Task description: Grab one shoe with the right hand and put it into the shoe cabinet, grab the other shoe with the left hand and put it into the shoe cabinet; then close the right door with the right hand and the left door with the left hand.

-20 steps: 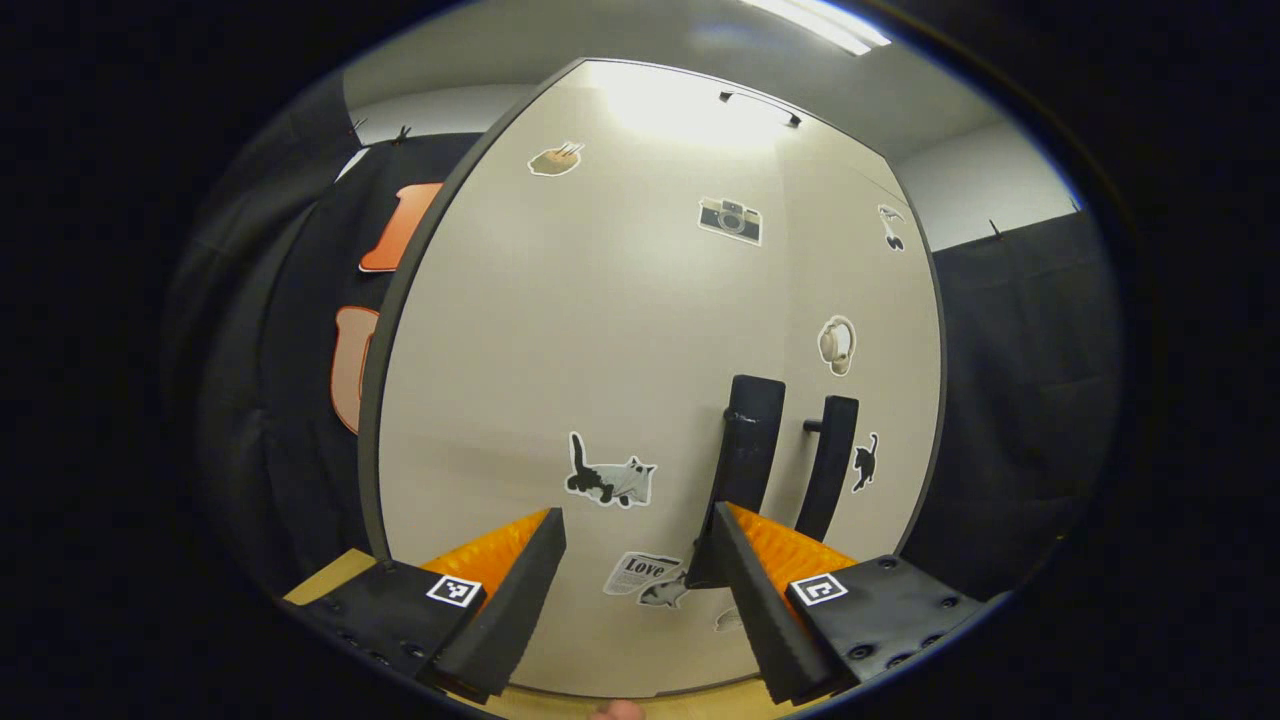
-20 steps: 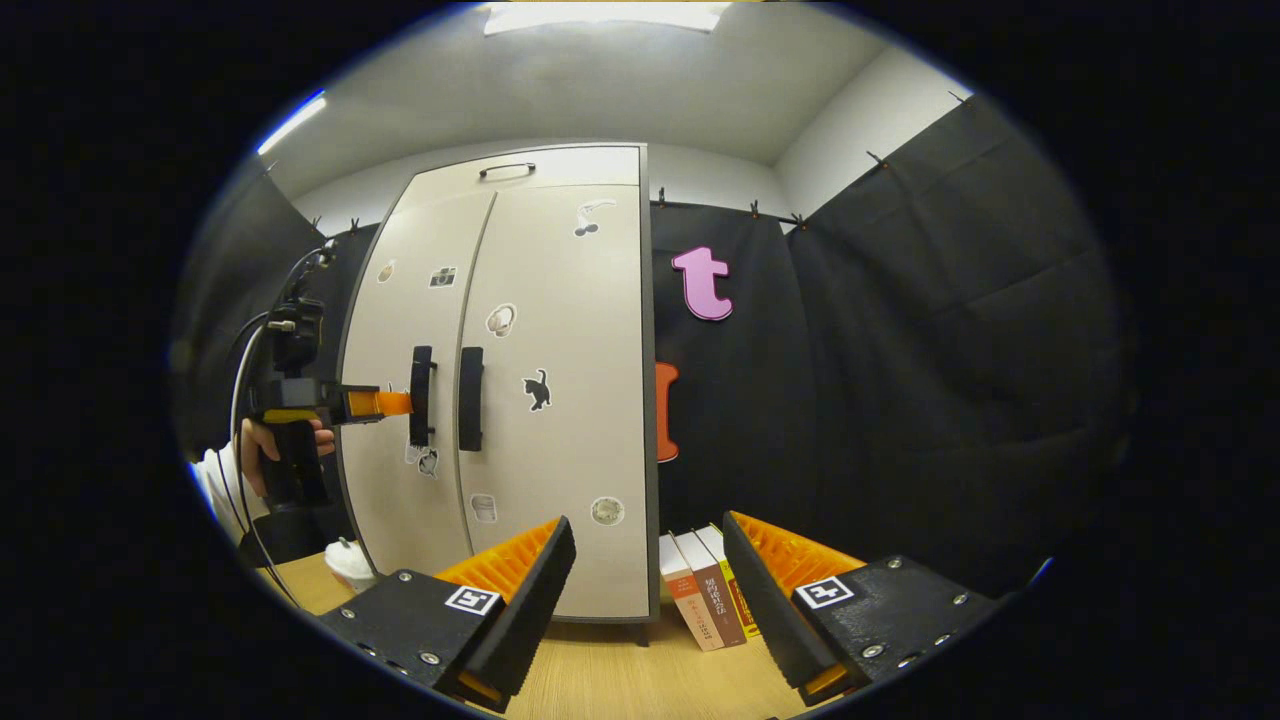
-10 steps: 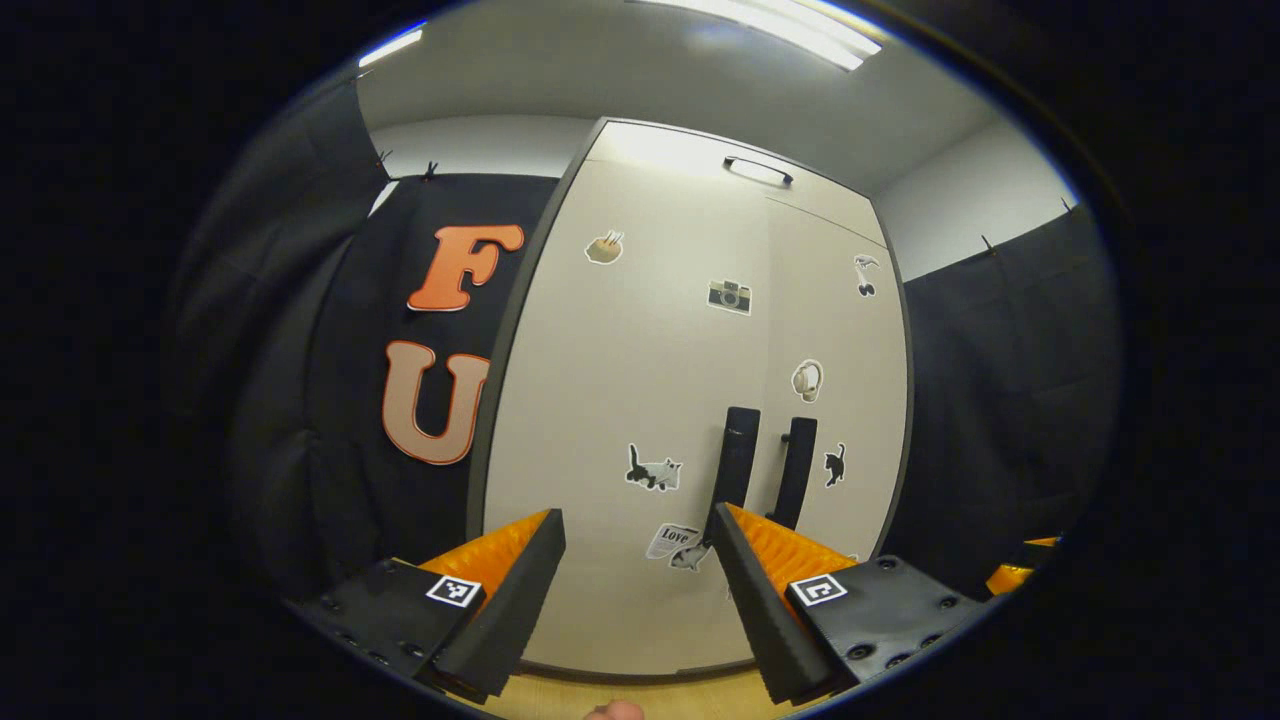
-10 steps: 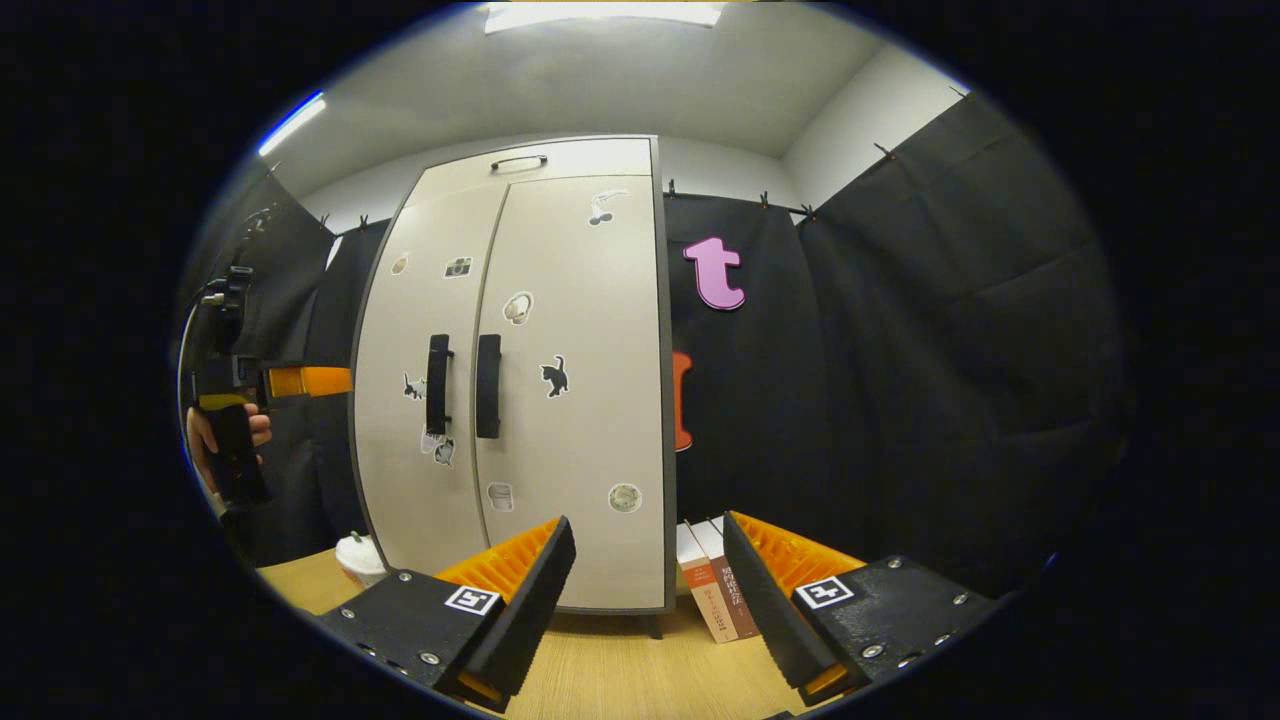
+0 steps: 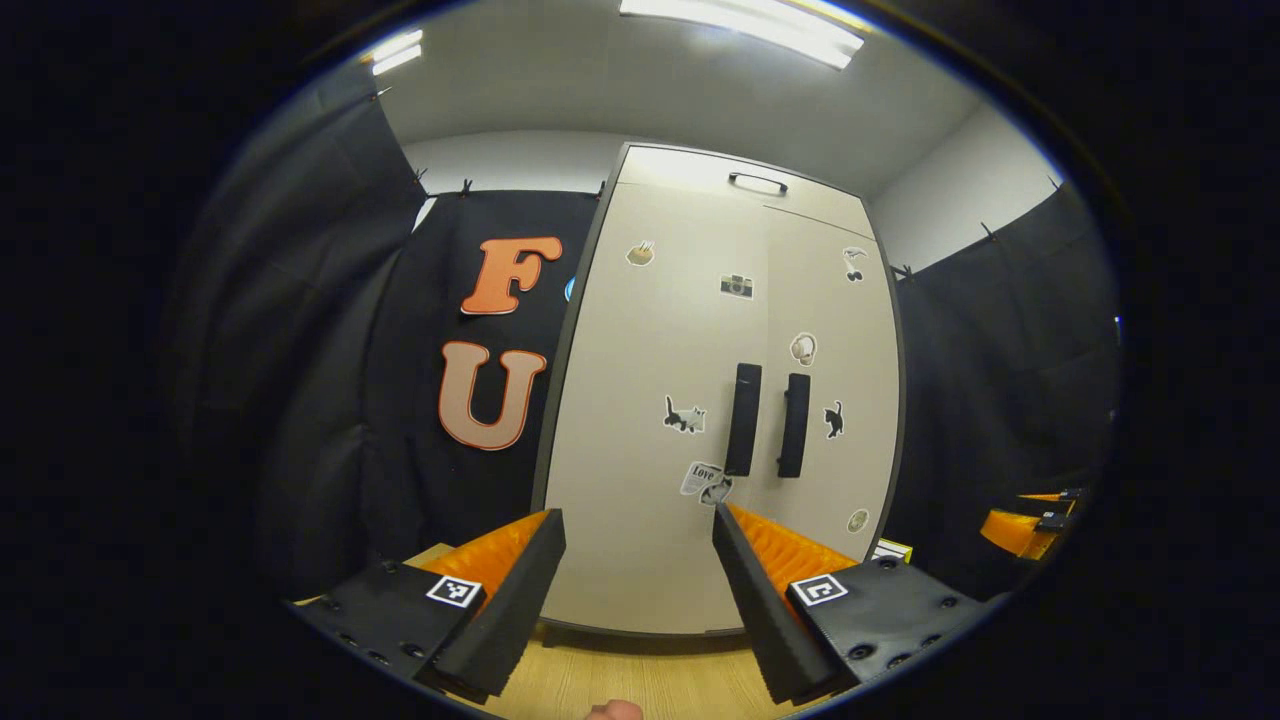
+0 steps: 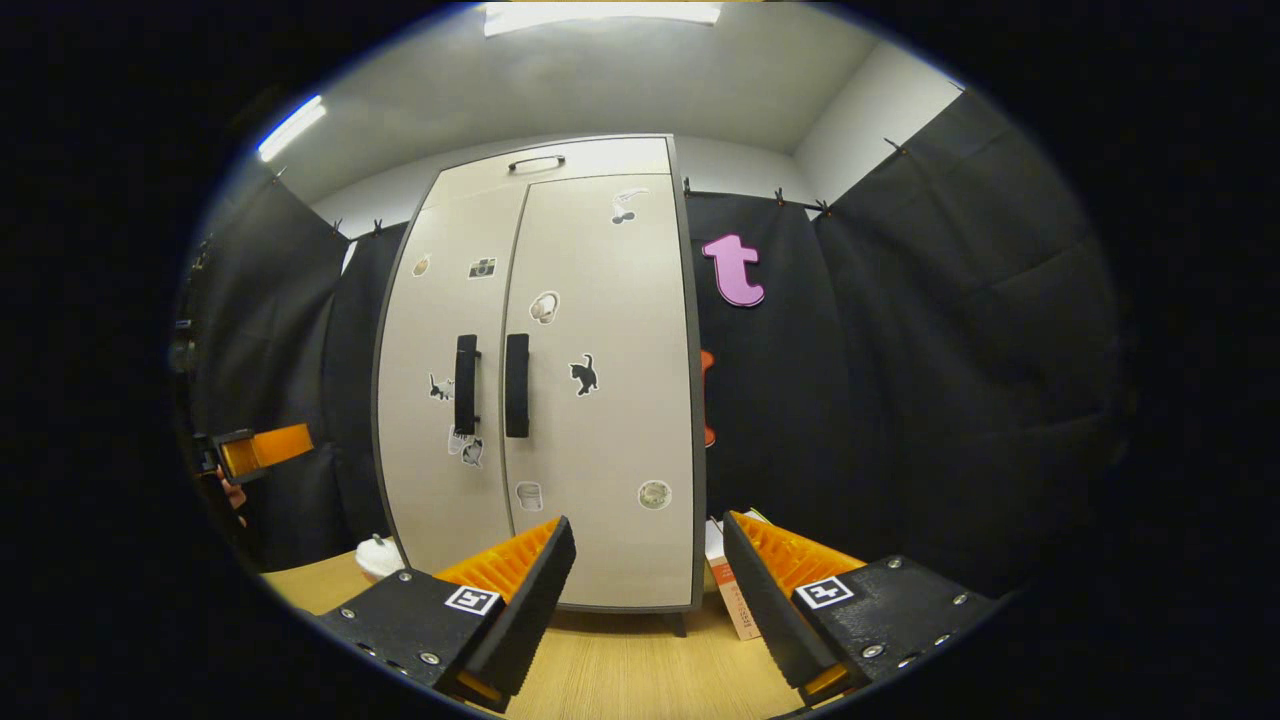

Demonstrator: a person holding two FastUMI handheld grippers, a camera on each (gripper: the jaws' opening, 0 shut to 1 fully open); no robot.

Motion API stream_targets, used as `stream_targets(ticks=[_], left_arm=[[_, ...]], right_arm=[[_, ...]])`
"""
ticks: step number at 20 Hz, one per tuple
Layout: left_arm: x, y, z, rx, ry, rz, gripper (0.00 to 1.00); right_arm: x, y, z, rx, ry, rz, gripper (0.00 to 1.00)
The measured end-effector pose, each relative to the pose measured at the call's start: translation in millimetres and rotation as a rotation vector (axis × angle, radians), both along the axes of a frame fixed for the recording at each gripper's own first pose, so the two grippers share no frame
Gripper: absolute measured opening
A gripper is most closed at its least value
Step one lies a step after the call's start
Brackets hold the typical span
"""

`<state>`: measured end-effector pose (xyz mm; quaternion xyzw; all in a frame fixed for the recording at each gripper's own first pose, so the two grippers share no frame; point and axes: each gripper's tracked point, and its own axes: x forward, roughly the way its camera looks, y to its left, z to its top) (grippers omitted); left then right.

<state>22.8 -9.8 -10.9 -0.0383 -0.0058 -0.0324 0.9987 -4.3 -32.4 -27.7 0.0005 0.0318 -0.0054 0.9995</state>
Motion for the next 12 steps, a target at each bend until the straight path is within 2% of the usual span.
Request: stream_targets(ticks=[4,5,6,12], left_arm=[[-21,16,-19,-0.019,0.045,0.057,0.96],[-25,20,-22,-0.021,0.054,0.065,0.99],[-27,22,-24,-0.023,0.056,0.07,0.96],[-33,19,-9,0.017,0.034,0.068,0.96]], right_arm=[[-4,-1,-1,-0.002,0.003,-0.005,0.92],[-4,-2,-1,-0.003,0.0,-0.006,0.92],[-5,-3,0,-0.004,-0.004,-0.008,0.92],[-10,-5,4,0.01,-0.017,-0.008,0.92]])
